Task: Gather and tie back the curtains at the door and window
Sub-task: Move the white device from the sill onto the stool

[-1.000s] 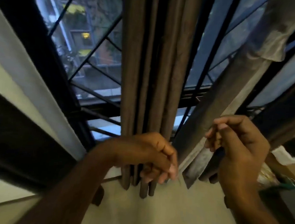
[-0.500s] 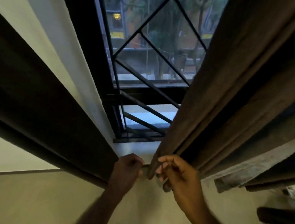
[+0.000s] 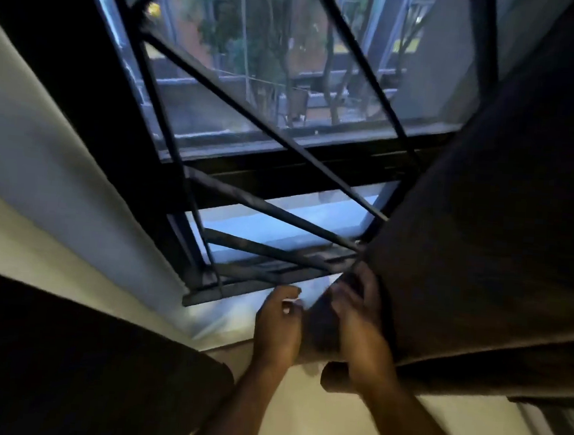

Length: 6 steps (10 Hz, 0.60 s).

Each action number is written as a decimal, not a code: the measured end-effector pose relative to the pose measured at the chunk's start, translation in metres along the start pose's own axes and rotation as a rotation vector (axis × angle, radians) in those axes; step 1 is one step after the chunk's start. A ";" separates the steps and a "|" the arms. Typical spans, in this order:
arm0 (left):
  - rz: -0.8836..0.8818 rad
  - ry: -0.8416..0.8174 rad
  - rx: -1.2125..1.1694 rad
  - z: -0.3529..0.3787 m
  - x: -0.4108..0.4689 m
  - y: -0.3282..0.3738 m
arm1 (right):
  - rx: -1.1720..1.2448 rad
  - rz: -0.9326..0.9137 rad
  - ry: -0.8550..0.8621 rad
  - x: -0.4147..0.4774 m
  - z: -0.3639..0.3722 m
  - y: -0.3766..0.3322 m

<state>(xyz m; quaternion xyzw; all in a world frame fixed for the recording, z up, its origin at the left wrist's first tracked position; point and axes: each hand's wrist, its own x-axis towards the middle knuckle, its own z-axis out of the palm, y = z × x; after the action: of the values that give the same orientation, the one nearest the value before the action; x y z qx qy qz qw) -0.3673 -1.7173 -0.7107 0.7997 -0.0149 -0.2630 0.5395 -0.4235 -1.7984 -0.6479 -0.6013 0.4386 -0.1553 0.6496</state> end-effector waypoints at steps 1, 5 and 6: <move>-0.006 -0.098 0.023 0.025 0.032 -0.014 | -0.068 0.067 0.314 0.052 -0.020 0.036; -0.071 -0.184 0.168 0.158 0.164 -0.103 | -0.453 0.091 0.137 0.226 -0.066 0.204; -0.133 -0.127 0.130 0.185 0.182 -0.119 | -0.482 0.139 0.184 0.262 -0.061 0.223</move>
<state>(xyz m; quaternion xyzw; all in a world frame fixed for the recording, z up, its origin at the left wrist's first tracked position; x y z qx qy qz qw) -0.3221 -1.8822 -0.9397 0.8140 -0.0131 -0.3469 0.4658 -0.3938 -1.9785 -0.9461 -0.6907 0.5601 -0.0554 0.4541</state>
